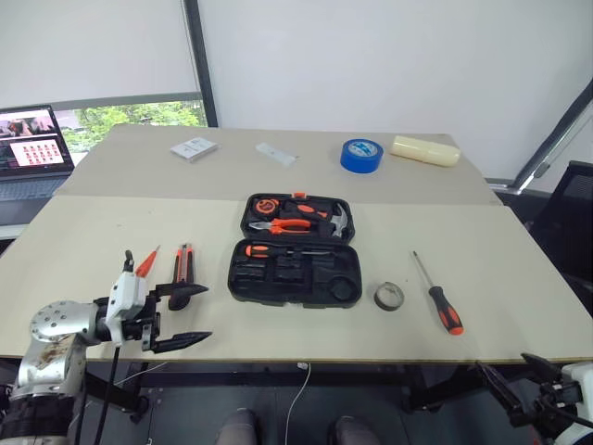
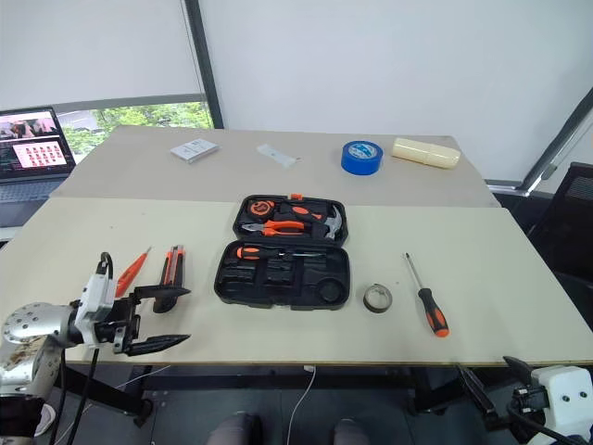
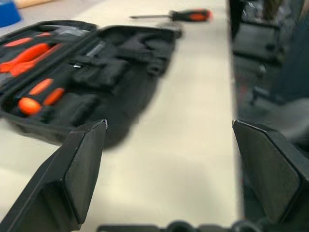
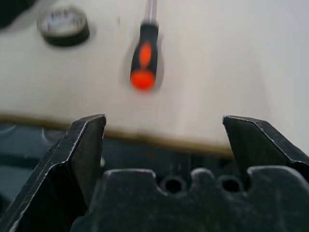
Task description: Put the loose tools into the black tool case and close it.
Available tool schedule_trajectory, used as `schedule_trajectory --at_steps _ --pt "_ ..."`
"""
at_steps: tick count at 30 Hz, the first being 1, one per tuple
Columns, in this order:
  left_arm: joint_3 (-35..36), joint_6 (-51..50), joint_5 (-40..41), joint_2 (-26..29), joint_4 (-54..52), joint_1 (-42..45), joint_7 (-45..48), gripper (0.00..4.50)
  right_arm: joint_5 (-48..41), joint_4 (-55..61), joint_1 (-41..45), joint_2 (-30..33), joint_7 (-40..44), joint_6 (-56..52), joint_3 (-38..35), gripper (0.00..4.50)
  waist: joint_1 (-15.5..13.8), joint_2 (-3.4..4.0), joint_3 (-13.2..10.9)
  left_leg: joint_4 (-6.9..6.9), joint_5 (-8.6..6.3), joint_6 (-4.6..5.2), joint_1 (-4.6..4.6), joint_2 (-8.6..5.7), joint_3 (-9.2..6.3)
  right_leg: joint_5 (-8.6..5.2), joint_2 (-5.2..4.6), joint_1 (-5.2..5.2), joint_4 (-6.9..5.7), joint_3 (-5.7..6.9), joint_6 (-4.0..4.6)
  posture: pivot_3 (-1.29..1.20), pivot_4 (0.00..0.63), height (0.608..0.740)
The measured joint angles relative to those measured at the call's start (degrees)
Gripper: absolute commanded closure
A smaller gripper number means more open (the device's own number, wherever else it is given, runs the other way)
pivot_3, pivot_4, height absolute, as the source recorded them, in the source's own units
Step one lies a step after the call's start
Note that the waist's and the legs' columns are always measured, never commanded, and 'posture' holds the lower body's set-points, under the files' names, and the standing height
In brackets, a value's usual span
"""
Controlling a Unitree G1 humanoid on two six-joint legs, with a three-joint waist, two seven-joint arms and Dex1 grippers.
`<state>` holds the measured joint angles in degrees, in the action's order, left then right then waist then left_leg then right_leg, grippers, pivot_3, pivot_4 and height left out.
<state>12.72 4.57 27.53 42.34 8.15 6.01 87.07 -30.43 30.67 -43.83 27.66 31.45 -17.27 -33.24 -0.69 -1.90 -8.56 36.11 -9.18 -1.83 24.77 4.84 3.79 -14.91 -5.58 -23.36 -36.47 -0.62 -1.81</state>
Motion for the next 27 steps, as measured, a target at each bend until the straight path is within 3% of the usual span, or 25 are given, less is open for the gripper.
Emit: schedule_trajectory --at_steps 2,10,13,15,20,26,27 --pt "-0.04 -1.12 1.50 -0.34 -1.82 -0.59 -0.84 0.04 -0.90 0.14 1.65 2.76 -0.34 -4.36 0.12 0.00 0.27 0.19 0.02 -0.27 0.00 0.00 0.00 0.01 0.01 0.01 0.02 0.05 0.56 0.01 0.02 0.00 0.150 0.740" --pt "-1.59 -5.31 5.02 -2.93 -11.17 -1.45 -4.52 0.04 -9.36 3.38 21.63 17.20 -7.14 -28.65 1.35 0.00 1.12 0.24 0.07 -0.13 0.12 0.19 -0.14 -0.15 0.09 0.29 0.20 0.26 0.34 -0.21 -0.09 0.00 0.150 0.740" --pt "-2.67 -6.76 5.73 -4.30 -12.32 0.06 -6.66 0.04 -10.12 -0.47 28.81 21.57 -6.70 -34.68 5.54 0.00 0.53 0.20 0.09 -0.21 0.38 0.68 0.25 -0.15 -0.10 0.31 0.44 0.17 0.32 -0.25 0.08 0.00 0.150 0.740" --pt "-2.92 -7.30 6.03 -4.39 -12.85 0.36 -6.90 0.04 -9.00 -5.06 34.50 22.63 -6.77 -37.12 9.55 0.00 0.50 0.17 0.11 -0.18 0.19 0.77 0.34 -0.17 -0.13 0.37 0.47 0.16 0.33 -0.26 -0.25 0.00 0.150 0.740" --pt "-4.03 -7.38 6.14 -4.65 -13.71 0.87 -7.35 0.00 -5.98 -11.95 41.43 23.37 -6.76 -41.01 16.44 1.43 0.17 0.17 0.11 -0.19 0.03 0.96 0.48 -0.26 -0.14 0.27 0.43 0.10 0.39 -0.26 -0.39 0.00 0.150 0.740" --pt "-4.13 -7.07 6.11 -4.79 -13.91 0.83 -7.82 0.00 -4.53 -12.85 42.80 23.18 -6.87 -43.90 17.72 3.46 0.04 0.17 0.10 0.02 0.04 0.95 0.48 -0.26 -0.17 0.29 0.42 0.19 0.36 -0.27 -0.42 0.00 0.150 0.740" --pt "-4.13 -7.15 6.14 -4.84 -13.91 0.90 -8.21 0.00 -4.26 -12.85 42.78 22.51 -7.13 -43.87 17.33 3.48 0.04 0.16 0.10 0.07 0.04 0.95 0.48 -0.26 -0.17 0.28 0.42 0.19 0.37 -0.27 -0.43 0.00 0.150 0.740"
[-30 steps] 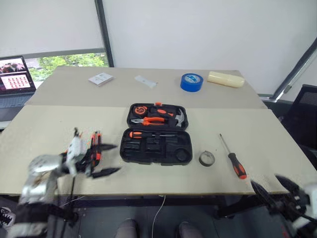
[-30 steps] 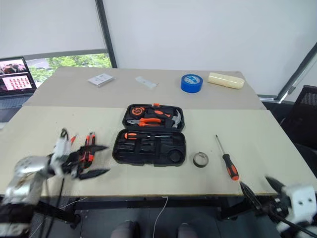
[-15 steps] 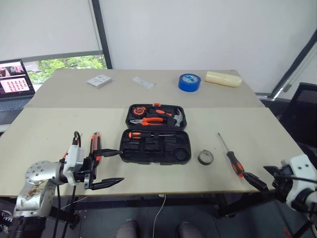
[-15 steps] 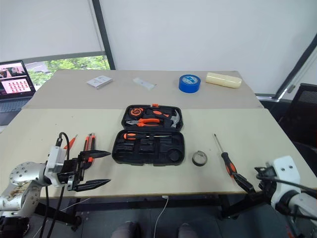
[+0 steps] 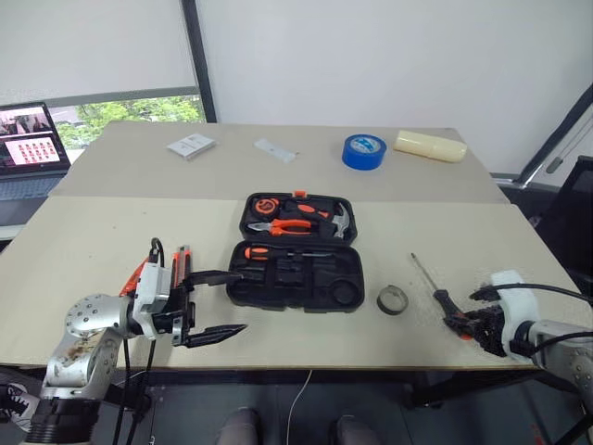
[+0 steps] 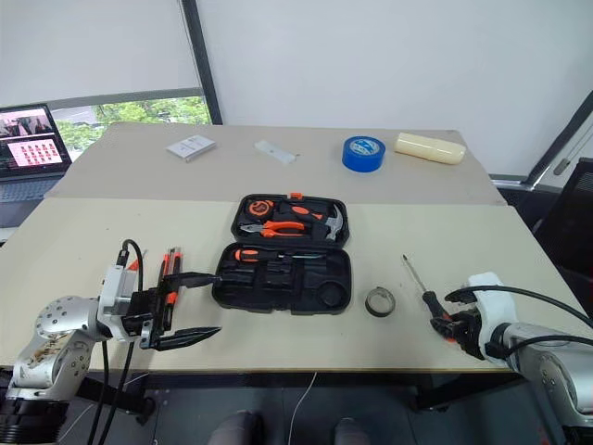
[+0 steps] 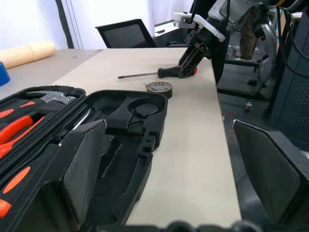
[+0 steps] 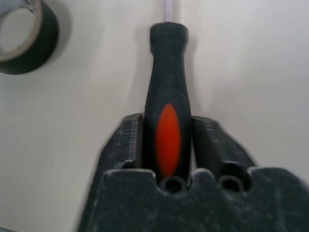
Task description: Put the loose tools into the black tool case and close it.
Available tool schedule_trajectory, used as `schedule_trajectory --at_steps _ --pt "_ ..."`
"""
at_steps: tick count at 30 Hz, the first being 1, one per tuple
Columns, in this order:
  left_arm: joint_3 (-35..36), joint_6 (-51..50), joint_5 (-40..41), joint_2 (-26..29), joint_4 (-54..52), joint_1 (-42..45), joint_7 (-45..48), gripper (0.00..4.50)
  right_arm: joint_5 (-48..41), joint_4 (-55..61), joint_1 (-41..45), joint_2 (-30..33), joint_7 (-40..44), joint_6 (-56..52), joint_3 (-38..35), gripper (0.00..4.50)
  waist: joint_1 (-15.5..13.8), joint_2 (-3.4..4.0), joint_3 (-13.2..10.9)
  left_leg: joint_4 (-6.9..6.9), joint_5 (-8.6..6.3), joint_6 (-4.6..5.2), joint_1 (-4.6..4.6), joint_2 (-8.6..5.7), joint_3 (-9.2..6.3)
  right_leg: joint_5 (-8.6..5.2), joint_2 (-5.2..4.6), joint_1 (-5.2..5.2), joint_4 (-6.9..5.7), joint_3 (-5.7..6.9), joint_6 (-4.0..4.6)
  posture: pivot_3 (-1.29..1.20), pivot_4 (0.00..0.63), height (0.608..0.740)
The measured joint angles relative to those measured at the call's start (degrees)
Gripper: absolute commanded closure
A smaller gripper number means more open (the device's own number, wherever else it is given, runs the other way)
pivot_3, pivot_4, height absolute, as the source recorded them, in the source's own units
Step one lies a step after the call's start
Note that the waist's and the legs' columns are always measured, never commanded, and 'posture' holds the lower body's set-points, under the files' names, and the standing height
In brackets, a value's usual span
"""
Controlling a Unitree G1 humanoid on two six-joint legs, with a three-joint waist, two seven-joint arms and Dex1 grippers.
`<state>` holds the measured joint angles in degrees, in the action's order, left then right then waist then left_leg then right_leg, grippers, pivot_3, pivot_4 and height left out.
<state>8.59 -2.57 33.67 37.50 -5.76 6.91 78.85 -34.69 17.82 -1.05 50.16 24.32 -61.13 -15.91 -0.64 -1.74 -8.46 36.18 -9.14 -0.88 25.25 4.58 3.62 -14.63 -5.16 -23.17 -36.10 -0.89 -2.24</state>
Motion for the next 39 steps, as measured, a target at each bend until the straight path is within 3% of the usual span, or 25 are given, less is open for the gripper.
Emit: schedule_trajectory --at_steps 5,8,14,18,24,39 --pt "1.10 -1.42 0.48 -0.16 -0.40 0.20 -3.23 0.00 3.80 1.51 -1.50 -0.62 0.85 6.85 -1.07 3.48 0.05 0.02 -0.01 0.17 0.02 0.02 0.00 0.00 0.00 -0.16 0.00 0.03 -0.01 -0.08 -0.02 0.00 0.150 0.740" --pt "2.49 -1.49 0.48 -1.11 -1.18 -2.81 -5.95 0.00 7.22 1.51 2.41 0.25 2.88 12.16 0.38 3.48 0.96 0.04 -0.01 0.19 0.02 0.02 -0.03 0.00 0.07 -0.08 0.00 -0.03 -0.01 -0.18 -0.02 0.00 0.150 0.740" --pt "5.10 -1.50 0.04 -3.83 0.53 -4.72 -13.33 0.00 17.06 -1.10 26.77 2.08 18.46 29.39 20.11 3.48 2.12 0.11 -0.12 0.17 0.02 0.02 -0.15 0.25 -0.13 0.04 0.41 -0.08 -0.05 -0.22 0.13 0.00 0.150 0.740" --pt "6.69 -1.26 -1.04 -4.75 1.98 -5.93 -18.14 0.00 24.70 -10.93 41.19 -5.98 27.29 33.53 35.53 3.48 1.80 0.08 -0.14 0.13 0.03 0.02 -0.03 0.29 -0.14 0.39 0.51 -0.20 -0.13 -0.25 0.29 0.00 0.150 0.740" --pt "7.32 -0.20 -2.43 -5.09 2.19 -6.84 -20.21 0.00 34.75 -22.35 48.71 -10.73 33.42 36.81 47.23 3.48 -0.05 0.08 -0.14 0.16 0.02 -0.03 0.82 0.24 -0.08 0.41 0.47 -1.03 -0.19 -0.24 0.25 0.00 0.150 0.740" --pt "7.02 2.27 -4.50 -4.77 4.05 -5.53 -20.12 0.00 44.36 -33.12 53.40 -15.48 37.45 42.66 48.20 3.48 0.61 0.09 -0.14 0.35 0.15 -0.23 0.57 0.35 -0.11 0.31 0.59 -1.09 -0.93 -0.25 0.46 0.00 0.150 0.740"
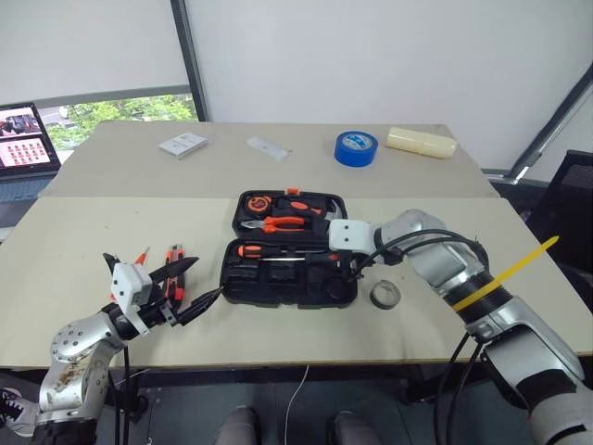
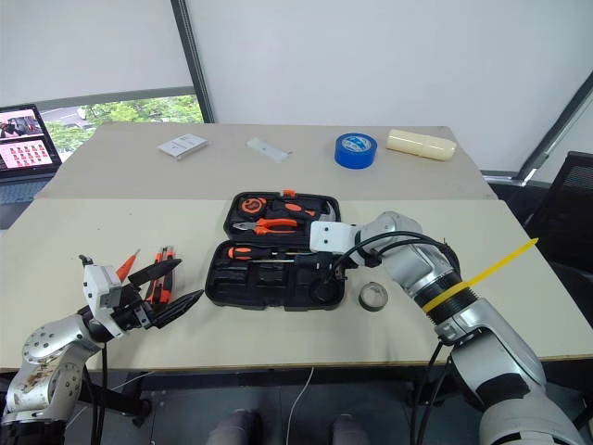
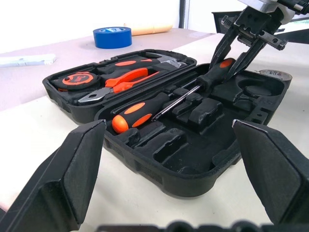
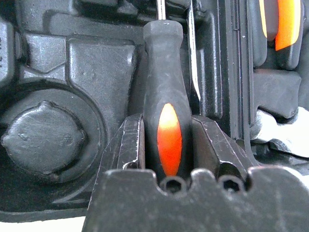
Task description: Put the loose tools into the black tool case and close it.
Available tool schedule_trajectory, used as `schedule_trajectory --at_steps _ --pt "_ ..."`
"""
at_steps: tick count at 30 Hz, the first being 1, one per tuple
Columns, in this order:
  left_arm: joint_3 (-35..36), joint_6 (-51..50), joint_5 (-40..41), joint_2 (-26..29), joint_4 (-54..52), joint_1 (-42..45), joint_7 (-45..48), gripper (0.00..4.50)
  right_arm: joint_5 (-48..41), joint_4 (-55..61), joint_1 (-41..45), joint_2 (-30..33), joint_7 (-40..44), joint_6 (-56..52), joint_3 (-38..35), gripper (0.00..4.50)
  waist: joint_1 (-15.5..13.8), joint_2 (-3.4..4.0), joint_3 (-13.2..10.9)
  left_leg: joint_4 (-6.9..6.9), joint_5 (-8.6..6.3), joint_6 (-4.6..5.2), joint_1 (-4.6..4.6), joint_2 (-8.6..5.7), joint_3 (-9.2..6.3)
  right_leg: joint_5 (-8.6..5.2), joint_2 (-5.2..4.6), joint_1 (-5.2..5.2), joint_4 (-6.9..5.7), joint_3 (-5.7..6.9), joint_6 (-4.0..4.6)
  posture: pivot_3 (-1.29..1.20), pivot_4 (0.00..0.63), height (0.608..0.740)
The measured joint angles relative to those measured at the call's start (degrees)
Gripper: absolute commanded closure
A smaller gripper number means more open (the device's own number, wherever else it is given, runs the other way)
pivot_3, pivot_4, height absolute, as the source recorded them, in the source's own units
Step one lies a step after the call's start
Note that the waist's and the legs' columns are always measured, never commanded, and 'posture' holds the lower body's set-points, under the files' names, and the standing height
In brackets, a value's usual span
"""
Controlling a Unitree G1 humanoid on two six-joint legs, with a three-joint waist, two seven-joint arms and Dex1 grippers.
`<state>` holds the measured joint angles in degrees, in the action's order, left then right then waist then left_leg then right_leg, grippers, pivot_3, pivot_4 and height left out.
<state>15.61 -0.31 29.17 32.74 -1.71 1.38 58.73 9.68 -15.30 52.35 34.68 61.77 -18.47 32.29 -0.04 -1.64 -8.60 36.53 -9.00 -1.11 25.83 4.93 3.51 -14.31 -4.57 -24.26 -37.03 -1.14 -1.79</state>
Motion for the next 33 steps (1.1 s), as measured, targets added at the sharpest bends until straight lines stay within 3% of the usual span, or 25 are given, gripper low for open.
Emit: schedule_trajectory --at_steps 2,5,10,14,19,33 --pt "-0.19 -0.02 0.03 0.00 -0.09 0.00 -0.10 0.00 0.29 -0.42 0.00 -0.10 0.23 0.96 -0.34 2.48 0.00 0.00 0.00 0.00 0.00 0.00 0.00 0.00 0.00 0.00 0.00 0.00 0.00 0.00 0.00 0.00 0.150 0.740" --pt "-0.38 -0.09 0.03 -0.02 -0.20 0.02 -0.77 0.00 0.25 -1.05 0.00 0.09 1.30 5.36 -1.73 1.67 -0.01 0.00 0.00 0.00 0.00 0.00 0.00 0.00 0.00 0.00 0.01 0.00 0.00 0.00 0.00 0.00 0.150 0.740" --pt "-0.38 -0.04 0.00 -0.39 -0.20 1.03 -3.11 0.00 -4.26 -3.56 0.85 1.40 6.95 14.27 -6.27 1.67 0.03 0.00 -0.01 0.00 0.00 0.00 0.00 0.00 0.00 0.00 0.02 0.01 0.00 -0.02 -0.01 0.00 0.150 0.740" --pt "-0.39 -0.02 0.00 -0.45 -0.17 1.14 -3.69 0.00 -8.58 -7.32 2.18 0.32 8.10 15.22 -12.20 2.76 0.17 0.00 0.00 -0.01 0.01 -0.01 -0.12 0.03 0.00 0.00 0.06 0.10 -0.01 -0.02 0.00 0.00 0.150 0.740" --pt "-1.10 -0.01 -0.19 -1.10 -0.06 3.20 -5.10 0.00 -11.30 -14.53 -0.46 -8.18 5.01 15.80 -14.96 4.39 0.65 0.00 0.00 -0.06 0.02 -0.03 -0.27 0.06 0.00 0.02 0.12 0.17 -0.07 -0.08 0.05 0.00 0.150 0.740" --pt "-1.34 -1.61 -2.11 -0.38 -1.86 1.16 -7.64 0.00 -5.33 -24.60 -1.38 -14.35 -0.82 24.59 -13.65 4.39 1.23 0.02 0.00 -0.23 0.04 -0.06 -0.56 0.07 0.03 0.04 0.16 0.24 -0.09 -0.19 0.12 0.00 0.150 0.740"
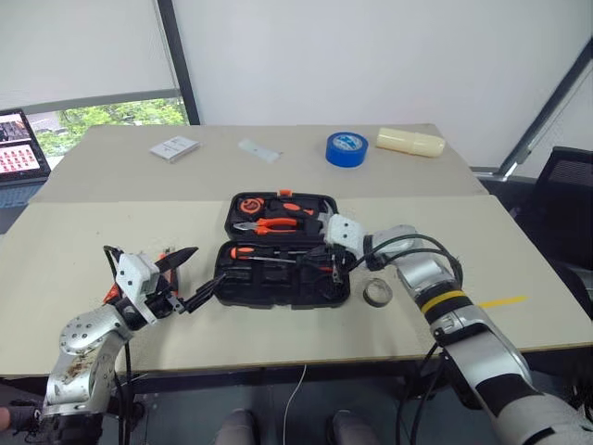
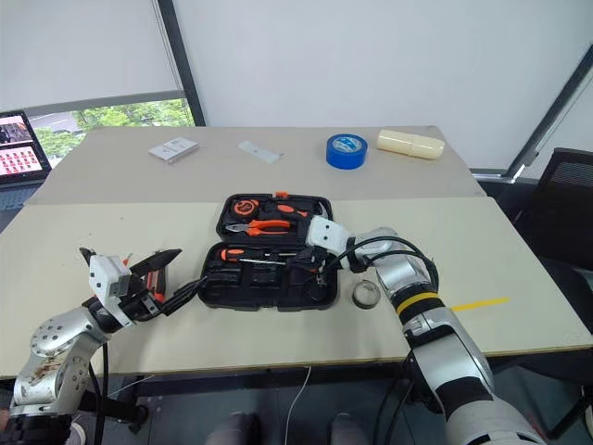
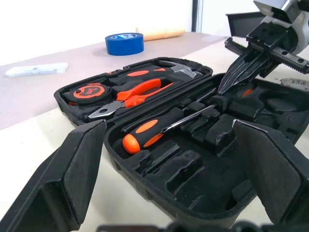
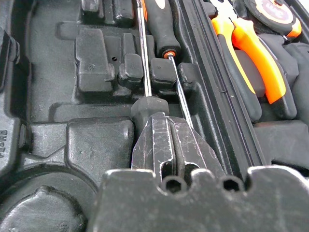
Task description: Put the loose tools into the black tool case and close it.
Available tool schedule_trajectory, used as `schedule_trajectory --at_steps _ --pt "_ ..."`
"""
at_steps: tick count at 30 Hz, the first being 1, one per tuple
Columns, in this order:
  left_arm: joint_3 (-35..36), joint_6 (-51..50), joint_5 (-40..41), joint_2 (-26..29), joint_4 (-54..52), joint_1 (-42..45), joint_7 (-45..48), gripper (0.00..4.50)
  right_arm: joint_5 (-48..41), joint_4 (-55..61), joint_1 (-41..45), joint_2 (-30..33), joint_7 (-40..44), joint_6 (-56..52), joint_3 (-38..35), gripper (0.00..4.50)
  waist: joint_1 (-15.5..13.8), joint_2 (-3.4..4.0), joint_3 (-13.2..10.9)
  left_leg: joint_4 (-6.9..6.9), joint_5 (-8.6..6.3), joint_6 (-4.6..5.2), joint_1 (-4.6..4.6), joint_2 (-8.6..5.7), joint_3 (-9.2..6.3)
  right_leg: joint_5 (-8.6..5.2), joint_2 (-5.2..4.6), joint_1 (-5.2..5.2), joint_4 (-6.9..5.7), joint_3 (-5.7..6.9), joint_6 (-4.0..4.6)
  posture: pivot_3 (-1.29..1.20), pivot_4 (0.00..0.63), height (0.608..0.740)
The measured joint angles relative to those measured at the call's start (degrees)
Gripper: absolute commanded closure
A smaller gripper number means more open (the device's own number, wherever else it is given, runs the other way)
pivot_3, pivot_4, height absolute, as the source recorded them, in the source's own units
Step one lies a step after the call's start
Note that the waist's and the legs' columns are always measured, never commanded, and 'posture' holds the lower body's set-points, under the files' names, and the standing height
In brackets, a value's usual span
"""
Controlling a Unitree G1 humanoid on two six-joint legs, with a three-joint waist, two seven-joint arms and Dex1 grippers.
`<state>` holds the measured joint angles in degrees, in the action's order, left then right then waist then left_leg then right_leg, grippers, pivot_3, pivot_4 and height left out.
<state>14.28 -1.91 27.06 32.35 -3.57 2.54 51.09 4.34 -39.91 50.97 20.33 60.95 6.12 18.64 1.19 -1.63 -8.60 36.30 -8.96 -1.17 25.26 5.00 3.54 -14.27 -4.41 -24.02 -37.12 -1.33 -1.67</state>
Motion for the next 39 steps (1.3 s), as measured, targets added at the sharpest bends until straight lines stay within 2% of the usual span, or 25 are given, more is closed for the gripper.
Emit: schedule_trajectory --at_steps 11,15,19,25,29,32,35,39 --pt "0.05 -0.18 -0.96 -0.13 -0.65 -3.77 -2.39 0.00 2.18 1.98 -0.90 -0.32 -0.85 3.89 0.20 4.39 0.62 -0.01 0.02 -0.12 0.00 -0.01 -0.05 0.00 0.01 -0.01 0.01 -0.04 0.00 -0.07 0.04 0.00 0.150 0.740" --pt "4.91 -2.29 2.87 0.14 -2.34 -7.67 -2.88 0.00 -5.95 10.75 -6.81 1.82 4.12 1.08 -3.77 3.42 0.44 -0.02 -0.02 -0.27 0.00 -0.01 0.04 -0.02 0.03 -0.03 -0.01 -0.15 0.02 -0.10 0.03 0.00 0.150 0.740" --pt "16.75 -3.15 4.42 2.05 -1.63 -16.39 -5.37 0.00 -16.34 25.14 -16.93 8.67 6.05 -5.49 -13.34 2.05 -0.25 -0.07 -0.01 -0.42 -0.03 -0.05 -0.01 -0.02 0.09 -0.10 -0.04 -0.12 0.19 -0.12 0.06 0.00 0.150 0.740" --pt "26.29 -2.51 4.08 2.36 5.18 -21.68 -7.93 0.00 -30.22 38.98 -33.13 9.51 9.74 -5.33 -22.10 0.04 -0.61 -0.10 -0.01 -0.40 -0.14 -0.23 -0.12 0.00 0.07 -0.62 -0.03 -0.10 0.10 -0.09 0.15 0.00 0.150 0.740" --pt "31.10 -3.84 4.21 2.13 10.13 -25.04 -10.48 0.00 -30.36 41.00 -44.42 11.56 9.93 -1.80 -26.08 0.04 -0.55 -0.32 0.07 -0.29 -0.32 -0.52 -0.15 -0.04 0.13 -0.69 -0.14 -0.05 0.13 -0.10 0.19 0.00 0.150 0.740" --pt "30.79 -6.53 4.53 2.58 10.41 -23.89 -11.15 0.00 -30.33 43.21 -47.03 10.55 7.65 0.00 -26.54 0.04 -0.55 -0.38 0.03 -0.29 -0.35 -0.59 -0.17 -0.04 0.11 -0.54 -0.13 -0.17 0.11 -0.09 0.18 0.00 0.150 0.740" --pt "29.21 -11.23 4.57 7.17 10.35 -19.75 -11.27 0.00 -30.54 47.41 -47.11 10.47 5.72 -0.01 -26.74 0.04 -0.84 -0.56 -0.02 -0.36 -0.39 -0.65 -0.39 -0.02 -0.03 -0.46 -0.13 -0.20 0.11 0.07 0.28 0.00 0.150 0.740" --pt "23.44 -24.97 4.62 15.93 7.35 -11.83 -13.71 0.00 -31.67 51.90 -44.03 11.05 4.58 -0.81 -26.15 0.04 -1.05 -0.60 -0.08 -0.38 -0.38 -0.67 -0.40 -0.06 0.00 -0.41 -0.25 -0.21 0.13 0.12 0.33 0.00 0.150 0.740"
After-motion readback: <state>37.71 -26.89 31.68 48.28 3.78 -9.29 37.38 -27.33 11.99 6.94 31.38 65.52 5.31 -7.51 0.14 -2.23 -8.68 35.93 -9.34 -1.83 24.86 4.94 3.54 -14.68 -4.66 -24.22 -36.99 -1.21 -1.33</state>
